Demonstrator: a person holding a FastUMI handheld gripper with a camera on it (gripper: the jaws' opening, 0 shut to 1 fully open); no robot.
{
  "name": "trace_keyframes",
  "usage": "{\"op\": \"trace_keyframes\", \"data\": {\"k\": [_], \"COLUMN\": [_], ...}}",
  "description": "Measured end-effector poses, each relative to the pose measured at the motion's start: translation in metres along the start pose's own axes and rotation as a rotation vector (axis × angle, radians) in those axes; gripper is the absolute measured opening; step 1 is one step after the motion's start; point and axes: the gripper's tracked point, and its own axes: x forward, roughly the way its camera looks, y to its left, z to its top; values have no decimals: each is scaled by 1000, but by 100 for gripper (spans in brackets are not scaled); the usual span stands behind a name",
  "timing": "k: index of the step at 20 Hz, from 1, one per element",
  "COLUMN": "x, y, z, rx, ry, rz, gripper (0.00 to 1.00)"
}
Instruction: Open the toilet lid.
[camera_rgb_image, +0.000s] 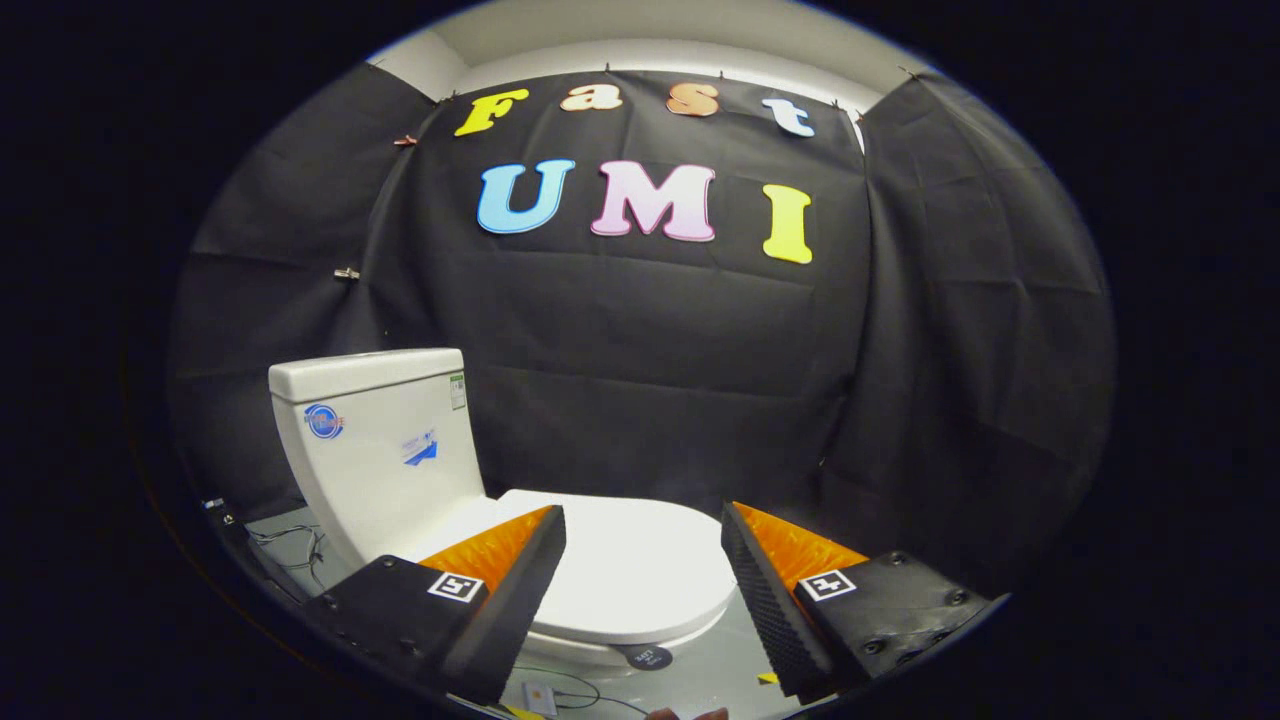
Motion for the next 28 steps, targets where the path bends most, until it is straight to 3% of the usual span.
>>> {"op": "trace_keyframes", "data": {"k": [9, 16, 23, 28], "x": [13, 22, 36, 43], "y": [-17, -44, -40, -44], "z": [-92, -167, -207, -224], "rx": [340, 602, 940, 1077], "ry": [270, 468, 599, 650], "rz": [80, 46, 56, 64], "gripper": [99, 99, 99, 97]}}
